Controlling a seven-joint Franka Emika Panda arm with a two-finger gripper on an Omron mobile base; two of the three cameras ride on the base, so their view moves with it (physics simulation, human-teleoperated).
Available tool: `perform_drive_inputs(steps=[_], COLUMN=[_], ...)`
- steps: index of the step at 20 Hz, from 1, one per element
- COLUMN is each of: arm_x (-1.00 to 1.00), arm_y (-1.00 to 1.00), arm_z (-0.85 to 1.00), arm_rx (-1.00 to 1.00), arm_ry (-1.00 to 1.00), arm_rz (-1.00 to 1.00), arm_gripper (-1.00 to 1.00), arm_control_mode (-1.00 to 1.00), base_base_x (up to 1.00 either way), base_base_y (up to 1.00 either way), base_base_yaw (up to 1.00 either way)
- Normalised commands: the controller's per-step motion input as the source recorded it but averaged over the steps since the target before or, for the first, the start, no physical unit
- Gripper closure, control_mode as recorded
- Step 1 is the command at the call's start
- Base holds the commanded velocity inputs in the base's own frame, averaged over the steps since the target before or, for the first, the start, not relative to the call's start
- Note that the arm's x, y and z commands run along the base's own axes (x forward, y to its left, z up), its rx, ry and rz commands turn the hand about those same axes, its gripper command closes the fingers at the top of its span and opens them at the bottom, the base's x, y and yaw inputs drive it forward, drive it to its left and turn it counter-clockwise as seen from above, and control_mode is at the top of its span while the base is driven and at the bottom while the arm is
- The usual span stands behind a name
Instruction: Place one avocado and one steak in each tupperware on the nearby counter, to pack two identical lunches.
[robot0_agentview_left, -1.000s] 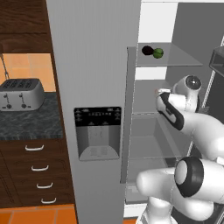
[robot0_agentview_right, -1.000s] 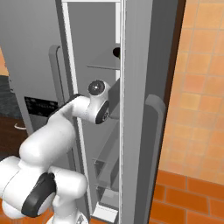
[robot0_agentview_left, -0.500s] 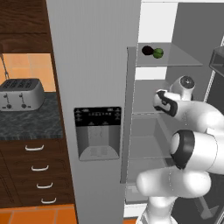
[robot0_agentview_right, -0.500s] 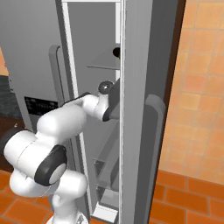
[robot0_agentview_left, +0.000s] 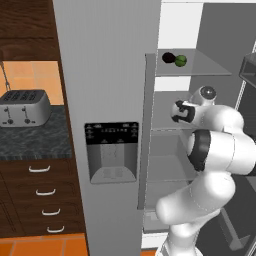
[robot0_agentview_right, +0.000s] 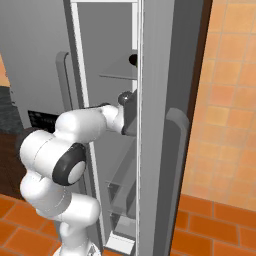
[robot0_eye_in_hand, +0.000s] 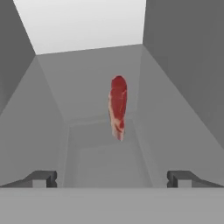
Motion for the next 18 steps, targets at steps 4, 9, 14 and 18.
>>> perform_drive_inputs(steps=[4, 9, 14, 18], arm_x=[0.40, 0.43, 0.42, 0.34], arm_y=[-0.16, -0.17, -0.13, -0.12], arm_z=[-0.02, -0.10, -0.34, -0.37], arm_rx=[0.00, 0.00, 0.01, 0.03], arm_ry=[0.00, 0.01, 0.01, 0.00], arm_rz=[0.00, 0.00, 0.00, 0.00], arm_gripper=[-1.00, -1.00, -1.00, -1.00], arm_control_mode=[-1.00, -1.00, -1.00, -1.00], base_base_x=[0.00, 0.00, 0.00, 0.00], base_base_y=[0.00, 0.00, 0.00, 0.00], base_base_yaw=[0.00, 0.00, 0.00, 0.00])
